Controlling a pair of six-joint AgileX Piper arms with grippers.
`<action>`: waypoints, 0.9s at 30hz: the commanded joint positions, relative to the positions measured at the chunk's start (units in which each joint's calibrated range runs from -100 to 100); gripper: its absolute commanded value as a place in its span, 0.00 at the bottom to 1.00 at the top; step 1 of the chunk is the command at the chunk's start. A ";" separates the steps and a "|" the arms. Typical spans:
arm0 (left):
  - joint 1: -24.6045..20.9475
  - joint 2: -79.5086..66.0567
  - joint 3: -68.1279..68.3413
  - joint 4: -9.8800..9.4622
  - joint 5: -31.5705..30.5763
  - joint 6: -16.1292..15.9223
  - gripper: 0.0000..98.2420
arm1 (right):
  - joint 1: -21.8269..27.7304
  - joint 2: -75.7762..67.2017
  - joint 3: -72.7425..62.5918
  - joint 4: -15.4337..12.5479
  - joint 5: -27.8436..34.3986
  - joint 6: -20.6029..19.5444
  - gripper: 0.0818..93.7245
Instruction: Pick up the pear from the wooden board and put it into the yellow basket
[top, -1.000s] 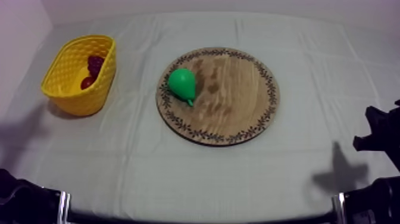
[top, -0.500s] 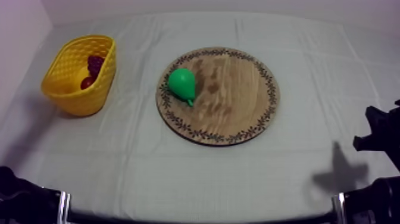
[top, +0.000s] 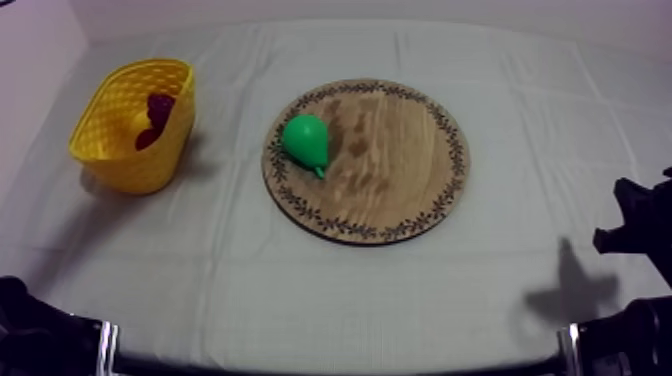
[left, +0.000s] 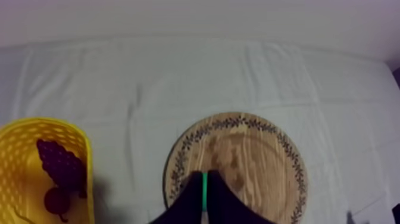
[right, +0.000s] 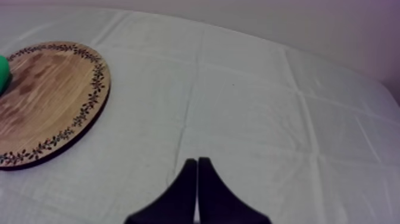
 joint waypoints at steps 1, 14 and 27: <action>0.20 2.55 0.08 0.14 -0.04 0.34 0.00 | -0.01 -0.05 0.05 0.02 0.01 -0.02 0.00; 2.43 11.41 2.99 0.59 -1.99 1.60 0.00 | -0.01 -0.05 0.05 0.02 0.01 -0.01 0.00; 2.27 14.46 2.56 2.24 -2.56 0.75 0.60 | -0.01 -0.05 0.05 0.02 0.01 0.00 0.00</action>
